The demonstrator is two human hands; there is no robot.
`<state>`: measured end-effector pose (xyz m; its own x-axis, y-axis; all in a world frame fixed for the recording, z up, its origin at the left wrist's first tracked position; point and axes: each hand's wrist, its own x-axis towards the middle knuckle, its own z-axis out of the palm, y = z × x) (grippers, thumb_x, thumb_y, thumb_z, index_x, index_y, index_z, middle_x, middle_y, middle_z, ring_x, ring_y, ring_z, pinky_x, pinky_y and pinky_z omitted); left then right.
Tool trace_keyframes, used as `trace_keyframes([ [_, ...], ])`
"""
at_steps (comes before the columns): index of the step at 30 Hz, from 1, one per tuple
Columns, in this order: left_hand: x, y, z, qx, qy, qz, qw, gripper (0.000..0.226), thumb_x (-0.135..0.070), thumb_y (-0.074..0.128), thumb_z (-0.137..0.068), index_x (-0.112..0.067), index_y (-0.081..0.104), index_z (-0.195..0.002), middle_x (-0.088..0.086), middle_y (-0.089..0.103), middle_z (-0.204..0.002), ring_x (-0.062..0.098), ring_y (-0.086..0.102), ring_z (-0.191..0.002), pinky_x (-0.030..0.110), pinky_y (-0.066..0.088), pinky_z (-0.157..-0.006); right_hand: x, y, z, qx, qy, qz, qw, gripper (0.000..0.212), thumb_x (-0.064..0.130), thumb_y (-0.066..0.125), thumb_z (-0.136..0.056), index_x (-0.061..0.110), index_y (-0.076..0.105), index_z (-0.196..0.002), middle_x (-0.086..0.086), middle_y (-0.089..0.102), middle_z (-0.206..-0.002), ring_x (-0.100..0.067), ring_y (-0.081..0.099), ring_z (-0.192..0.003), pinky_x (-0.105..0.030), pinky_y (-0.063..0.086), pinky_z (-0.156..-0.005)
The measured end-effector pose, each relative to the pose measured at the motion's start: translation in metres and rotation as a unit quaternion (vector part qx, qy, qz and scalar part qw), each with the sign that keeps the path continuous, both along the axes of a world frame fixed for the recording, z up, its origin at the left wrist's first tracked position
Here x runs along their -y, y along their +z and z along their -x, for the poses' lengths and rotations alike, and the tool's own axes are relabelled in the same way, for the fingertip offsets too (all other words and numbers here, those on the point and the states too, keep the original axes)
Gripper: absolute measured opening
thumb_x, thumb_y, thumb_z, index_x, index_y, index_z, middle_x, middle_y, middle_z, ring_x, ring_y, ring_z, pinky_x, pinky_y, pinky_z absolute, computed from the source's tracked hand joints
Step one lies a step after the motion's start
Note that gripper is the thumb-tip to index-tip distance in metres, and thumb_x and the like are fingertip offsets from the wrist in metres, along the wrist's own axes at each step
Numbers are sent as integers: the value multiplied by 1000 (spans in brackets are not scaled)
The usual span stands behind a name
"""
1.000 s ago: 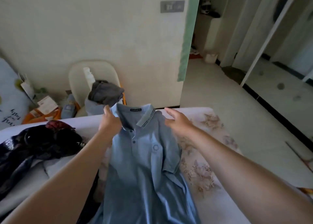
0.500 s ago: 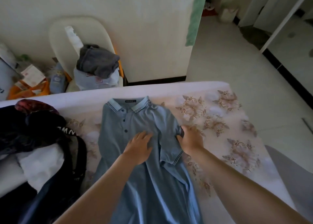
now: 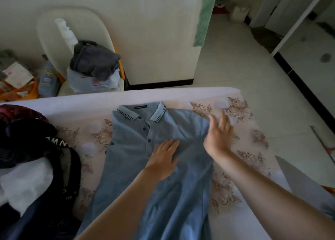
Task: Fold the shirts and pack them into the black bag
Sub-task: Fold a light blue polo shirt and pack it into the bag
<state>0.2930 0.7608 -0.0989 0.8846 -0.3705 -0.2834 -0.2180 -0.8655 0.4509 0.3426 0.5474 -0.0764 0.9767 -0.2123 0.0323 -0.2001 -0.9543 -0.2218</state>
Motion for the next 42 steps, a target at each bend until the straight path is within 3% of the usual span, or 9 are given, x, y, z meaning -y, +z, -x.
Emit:
trace_keyframes([
  [5,-48,4,17,154,143,-18,978,50,-18,50,-89,-20,49,-139,6,45,-146,30,38,-137,45,28,-113,-68,-18,54,-84,275,-80,954,57,22,64,-87,20,49,-142,-14,29,-159,-33,33,-144,-48,37,-109],
  [11,-132,5,24,4,418,-24,908,65,-30,64,-89,-14,34,-145,16,37,-145,36,35,-133,49,34,-109,-88,-30,70,-173,277,6,945,51,43,44,-99,30,40,-148,-2,18,-164,-22,14,-151,-50,26,-114],
  [19,-132,33,3,22,385,107,916,18,-9,53,-81,-18,50,-66,5,59,-71,32,57,-69,31,39,-54,-135,8,39,-123,296,-7,947,49,18,54,-90,20,50,-139,-10,36,-152,-31,37,-138,-43,31,-109],
  [22,-112,39,17,89,184,81,976,15,-14,57,-86,-15,68,-97,2,63,-102,28,61,-91,35,51,-67,-156,24,22,-39,337,-61,939,50,1,56,-85,17,58,-133,-8,43,-149,-30,45,-134,-43,38,-107],
  [26,-88,31,40,-116,-56,-34,991,42,-35,50,-97,-28,55,-138,-3,57,-132,20,53,-119,40,50,-94,-167,24,10,42,375,-51,925,44,-5,53,-89,13,63,-128,-7,52,-143,-28,50,-130,-48,44,-104],
  [31,-104,12,37,161,180,89,966,16,-8,59,-88,-11,70,-99,7,62,-104,29,60,-92,41,53,-74,-174,1,4,-42,457,58,886,46,33,55,-98,22,50,-142,-5,41,-154,-28,41,-140,-47,34,-110],
  [34,-116,9,27,76,254,-5,964,47,-33,65,-89,-15,49,-130,5,47,-130,28,45,-119,43,45,-97,-172,-6,-4,-111,364,83,921,67,63,51,-90,23,46,-143,-2,50,-144,-27,48,-131,-46,37,-103],
  [37,-123,13,13,-46,300,-8,953,58,-28,61,-93,-17,33,-144,11,56,-130,32,53,-116,43,48,-94,-174,-5,-14,-90,307,42,946,45,50,58,-89,23,58,-124,-2,63,-120,-28,60,-113,-39,42,-88],
  [42,-142,47,2,36,376,17,926,33,-12,39,-98,-15,60,-124,14,69,-112,35,64,-99,35,49,-75,-181,10,-29,-58,138,-172,974,33,34,45,-100,16,53,-73,0,60,-70,-27,61,-72,-33,34,-54],
])
